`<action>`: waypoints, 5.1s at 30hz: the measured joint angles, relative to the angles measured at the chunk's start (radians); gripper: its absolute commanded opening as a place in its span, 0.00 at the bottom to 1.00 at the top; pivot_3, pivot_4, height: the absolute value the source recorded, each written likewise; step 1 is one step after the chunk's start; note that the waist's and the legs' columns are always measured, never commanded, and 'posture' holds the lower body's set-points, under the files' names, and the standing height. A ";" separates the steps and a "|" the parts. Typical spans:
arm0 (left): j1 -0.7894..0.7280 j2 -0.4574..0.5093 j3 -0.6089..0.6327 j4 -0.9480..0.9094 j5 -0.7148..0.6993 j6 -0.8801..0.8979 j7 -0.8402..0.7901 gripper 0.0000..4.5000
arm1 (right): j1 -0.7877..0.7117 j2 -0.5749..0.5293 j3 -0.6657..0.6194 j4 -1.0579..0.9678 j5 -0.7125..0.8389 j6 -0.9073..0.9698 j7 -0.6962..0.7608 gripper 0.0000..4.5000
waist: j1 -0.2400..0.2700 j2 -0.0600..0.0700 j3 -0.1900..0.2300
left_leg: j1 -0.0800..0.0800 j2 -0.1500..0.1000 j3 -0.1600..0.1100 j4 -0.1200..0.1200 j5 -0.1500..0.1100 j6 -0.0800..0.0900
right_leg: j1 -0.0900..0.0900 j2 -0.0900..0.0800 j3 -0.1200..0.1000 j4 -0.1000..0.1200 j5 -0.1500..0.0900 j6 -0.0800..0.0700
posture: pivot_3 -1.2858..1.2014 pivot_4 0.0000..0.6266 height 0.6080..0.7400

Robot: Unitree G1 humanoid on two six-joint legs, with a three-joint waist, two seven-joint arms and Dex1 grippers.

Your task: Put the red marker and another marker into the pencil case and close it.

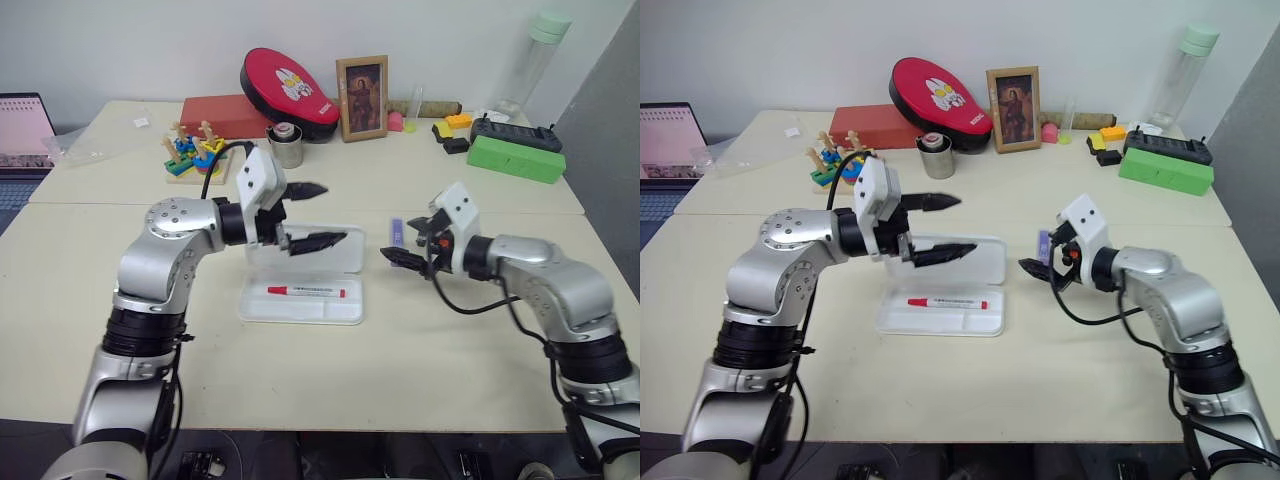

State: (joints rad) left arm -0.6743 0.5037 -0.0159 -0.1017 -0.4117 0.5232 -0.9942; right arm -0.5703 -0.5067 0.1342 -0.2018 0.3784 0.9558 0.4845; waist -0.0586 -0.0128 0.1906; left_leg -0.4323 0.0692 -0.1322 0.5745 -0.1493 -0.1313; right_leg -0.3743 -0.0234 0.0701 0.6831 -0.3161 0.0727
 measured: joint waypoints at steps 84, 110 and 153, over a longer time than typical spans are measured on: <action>1.078 0.268 0.682 -0.646 -0.357 0.124 0.167 1.00 | -0.274 0.270 0.545 0.290 -0.357 -0.351 0.444 0.68 | -0.013 -0.002 -0.001 | 0.002 0.002 0.002 -0.003 0.000 0.000 | -0.005 0.001 0.001 0.006 -0.003 -0.004 | 0.52 0.24 1.00; 0.157 0.109 0.013 -0.284 -0.206 0.071 0.237 1.00 | -0.295 0.168 -0.172 0.441 -0.136 -0.292 0.033 0.99 | 0.012 -0.003 -0.001 | 0.000 -0.001 0.003 -0.004 0.000 0.000 | -0.002 -0.001 0.002 -0.001 0.000 -0.001 | 0.52 0.24 1.00; 0.323 0.234 0.104 -0.273 -0.194 0.061 0.043 1.00 | -0.053 0.031 -0.143 -0.110 0.113 -0.225 0.291 0.07 | -0.024 0.000 0.001 | 0.001 0.002 0.004 -0.004 0.000 0.001 | -0.001 0.000 0.000 0.001 -0.003 -0.002 | 0.52 0.24 1.00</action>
State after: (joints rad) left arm -0.3509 0.7373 0.0882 -0.3748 -0.6058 0.5845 -0.9513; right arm -0.6236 -0.4756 -0.0087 -0.3115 0.4910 0.7309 0.7752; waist -0.0826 -0.0128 0.1912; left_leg -0.4314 0.0709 -0.1282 0.5701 -0.1495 -0.1303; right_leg -0.3758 -0.0237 0.0703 0.6837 -0.3187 0.0711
